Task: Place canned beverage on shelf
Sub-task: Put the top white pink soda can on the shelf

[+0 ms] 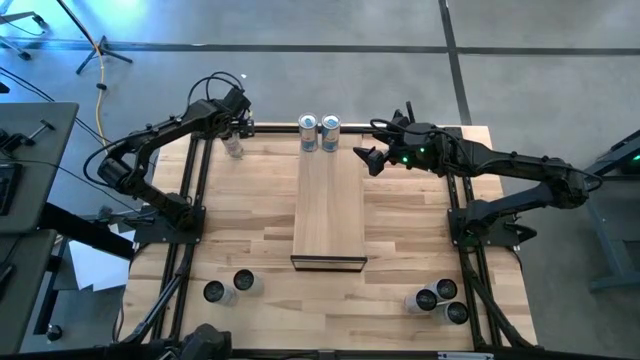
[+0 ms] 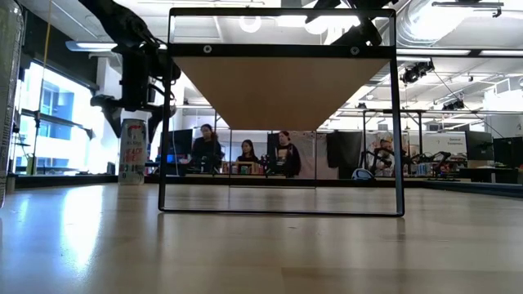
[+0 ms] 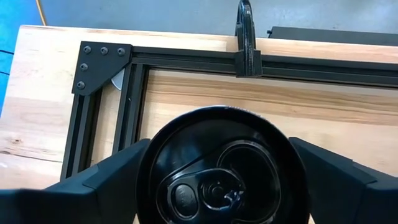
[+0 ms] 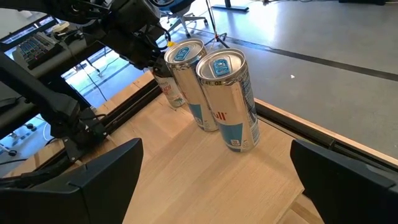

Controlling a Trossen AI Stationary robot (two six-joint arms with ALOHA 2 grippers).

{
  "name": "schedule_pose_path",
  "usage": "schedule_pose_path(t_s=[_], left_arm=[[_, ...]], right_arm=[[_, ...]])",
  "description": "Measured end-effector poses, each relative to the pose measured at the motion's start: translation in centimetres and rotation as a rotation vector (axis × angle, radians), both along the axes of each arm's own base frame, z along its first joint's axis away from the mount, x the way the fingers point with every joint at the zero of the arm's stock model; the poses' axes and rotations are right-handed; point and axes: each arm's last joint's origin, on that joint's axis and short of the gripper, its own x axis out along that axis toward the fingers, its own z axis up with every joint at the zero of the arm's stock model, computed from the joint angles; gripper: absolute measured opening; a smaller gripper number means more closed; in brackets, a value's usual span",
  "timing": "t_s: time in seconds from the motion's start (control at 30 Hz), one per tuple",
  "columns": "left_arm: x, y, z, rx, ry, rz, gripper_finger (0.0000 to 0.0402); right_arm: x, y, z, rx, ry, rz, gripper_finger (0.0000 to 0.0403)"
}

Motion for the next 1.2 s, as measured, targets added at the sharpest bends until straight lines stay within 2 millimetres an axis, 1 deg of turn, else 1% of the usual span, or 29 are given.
schedule_pose_path(t_s=[0.33,0.73,0.83,1.2], left_arm=[[-0.01,-0.02,-0.01,-0.001,-0.002,0.007,0.0302],[-0.01,0.00,0.08,0.005,-0.001,0.002,0.0225],[-0.01,0.01,0.10,0.005,-0.001,0.002,0.0219],[0.01,0.02,0.12,0.005,0.006,-0.016,0.0218]], right_arm=[[0.00,0.01,0.00,0.000,0.000,0.000,0.0394],[0.00,0.01,0.00,0.000,0.000,0.000,0.0394],[0.00,0.01,0.00,0.000,0.000,0.000,0.0394],[0.01,0.02,0.00,0.003,-0.001,0.005,0.0394]])
